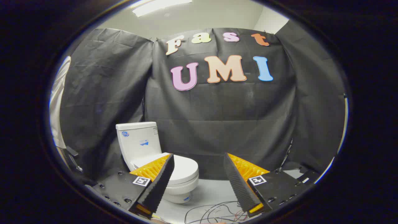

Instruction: Open the toilet lid.

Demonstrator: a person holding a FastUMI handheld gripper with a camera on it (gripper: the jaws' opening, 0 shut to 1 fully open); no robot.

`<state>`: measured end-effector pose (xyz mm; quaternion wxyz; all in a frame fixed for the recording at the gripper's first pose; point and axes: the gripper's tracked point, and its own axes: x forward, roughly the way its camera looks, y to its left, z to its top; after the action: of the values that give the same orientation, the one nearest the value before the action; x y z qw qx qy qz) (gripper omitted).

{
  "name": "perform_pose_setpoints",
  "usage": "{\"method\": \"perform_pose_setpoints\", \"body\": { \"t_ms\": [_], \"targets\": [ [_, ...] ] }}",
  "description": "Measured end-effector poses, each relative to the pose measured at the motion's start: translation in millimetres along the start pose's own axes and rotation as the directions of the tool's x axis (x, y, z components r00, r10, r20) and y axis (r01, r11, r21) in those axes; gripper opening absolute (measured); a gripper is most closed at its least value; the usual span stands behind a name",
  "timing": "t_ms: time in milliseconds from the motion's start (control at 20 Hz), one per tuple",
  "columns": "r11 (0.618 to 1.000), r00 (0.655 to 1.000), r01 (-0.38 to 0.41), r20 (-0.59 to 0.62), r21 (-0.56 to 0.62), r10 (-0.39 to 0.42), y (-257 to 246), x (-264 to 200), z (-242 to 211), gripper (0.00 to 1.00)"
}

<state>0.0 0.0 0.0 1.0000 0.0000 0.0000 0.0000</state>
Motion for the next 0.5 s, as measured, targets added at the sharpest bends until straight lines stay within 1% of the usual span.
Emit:
{"method": "perform_pose_setpoints", "body": {
  "t_ms": [500],
  "targets": [
    [1.0,1.0,0.0,0.0,-0.001,0.0,0.2,0.3,0.4,0.99]
  ]
}}
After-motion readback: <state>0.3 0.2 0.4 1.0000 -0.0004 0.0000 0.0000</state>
